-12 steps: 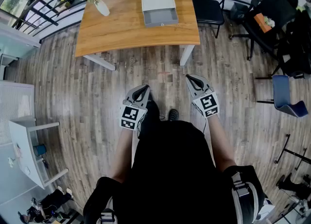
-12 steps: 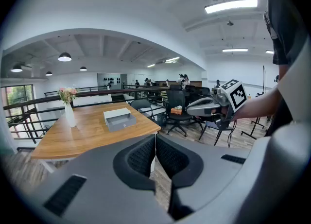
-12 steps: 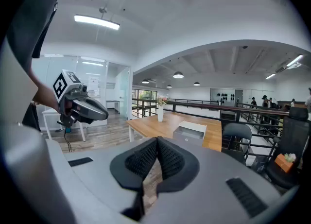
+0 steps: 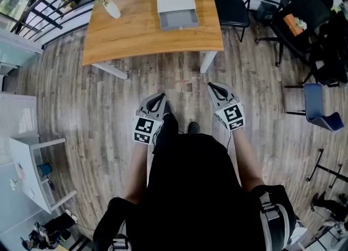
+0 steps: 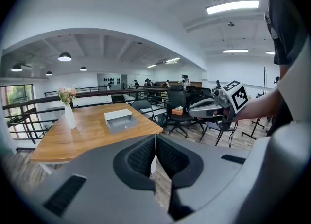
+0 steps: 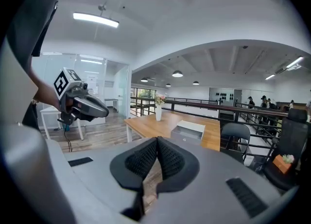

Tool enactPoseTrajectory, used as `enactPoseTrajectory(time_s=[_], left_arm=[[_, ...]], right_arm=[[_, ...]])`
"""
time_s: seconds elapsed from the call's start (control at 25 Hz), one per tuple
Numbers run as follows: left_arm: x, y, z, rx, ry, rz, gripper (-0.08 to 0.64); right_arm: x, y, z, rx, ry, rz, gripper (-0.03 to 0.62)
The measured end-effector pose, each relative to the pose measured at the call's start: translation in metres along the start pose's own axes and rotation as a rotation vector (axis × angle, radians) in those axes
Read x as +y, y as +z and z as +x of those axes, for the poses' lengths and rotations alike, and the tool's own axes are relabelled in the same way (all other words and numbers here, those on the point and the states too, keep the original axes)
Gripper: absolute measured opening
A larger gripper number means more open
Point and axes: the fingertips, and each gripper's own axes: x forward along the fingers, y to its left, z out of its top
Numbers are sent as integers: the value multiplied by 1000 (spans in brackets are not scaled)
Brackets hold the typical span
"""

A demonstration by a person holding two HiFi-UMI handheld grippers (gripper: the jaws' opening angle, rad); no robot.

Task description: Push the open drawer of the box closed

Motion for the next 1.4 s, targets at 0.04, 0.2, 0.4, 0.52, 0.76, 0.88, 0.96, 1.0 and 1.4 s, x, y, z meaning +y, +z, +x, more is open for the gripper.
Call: enactPoseTrajectory(time_s=[0.04, 0.2, 0.4, 0.52, 0.76, 0.88, 0.96, 1.0, 1.4], left_arm=[[3, 0, 2, -1, -1, 0, 23], [14, -1, 7, -1, -4, 1, 23], [40, -2, 7, 0, -4, -14, 23], [58, -2, 16, 3, -12, -19, 23], [94, 9, 33, 3, -30, -15, 23], [114, 11, 41, 6, -41, -18, 23], [126, 12, 47, 11, -49, -20, 23], [132, 12, 50, 13, -54, -20, 23], [194, 26, 83, 4, -135, 7, 23]], right_arm=[[-1, 0, 3, 2, -2, 1, 15], [-4, -2, 14, 11, -13, 10, 15], [0, 4, 38, 33, -16, 6, 15], [-3, 7, 55, 42, -21, 0, 15], [-13, 16, 88, 67, -35, 4, 16], [-16, 19, 106, 93, -39, 5, 15], [-18, 18, 117, 119, -45, 3, 15], [-19, 18, 122, 127, -50, 2, 16], [-30, 48, 178, 111, -124, -9, 17]])
